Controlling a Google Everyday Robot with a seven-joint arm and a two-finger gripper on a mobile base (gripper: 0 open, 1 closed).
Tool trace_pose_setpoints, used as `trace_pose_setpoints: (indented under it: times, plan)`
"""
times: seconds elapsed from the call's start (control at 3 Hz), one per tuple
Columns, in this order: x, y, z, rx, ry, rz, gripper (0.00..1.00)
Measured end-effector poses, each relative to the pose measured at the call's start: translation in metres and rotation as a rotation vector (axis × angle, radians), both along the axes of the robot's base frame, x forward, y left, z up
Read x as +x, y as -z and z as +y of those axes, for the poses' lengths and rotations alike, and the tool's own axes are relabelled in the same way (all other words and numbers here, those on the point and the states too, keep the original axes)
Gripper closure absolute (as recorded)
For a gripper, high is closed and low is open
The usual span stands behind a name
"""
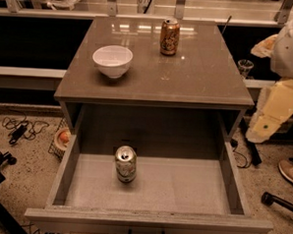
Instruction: Pick 7up can from top drawer and place on counter
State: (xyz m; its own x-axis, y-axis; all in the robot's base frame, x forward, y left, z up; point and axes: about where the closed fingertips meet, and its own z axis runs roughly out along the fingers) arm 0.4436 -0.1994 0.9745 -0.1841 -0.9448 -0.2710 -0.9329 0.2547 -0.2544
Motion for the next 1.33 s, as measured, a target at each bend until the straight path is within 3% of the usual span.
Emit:
trace_pose_setpoints:
  times: [0.33,0.67,1.33]
  plan:
    - [0.008,0.028,0.026,0.123,-0.065,0.014,0.0]
    - [0.017,0.078,0.062,0.378,-0.128,-0.037,0.0]
    - [0.016,0.146,0.11,0.773,-0.133,-0.162,0.0]
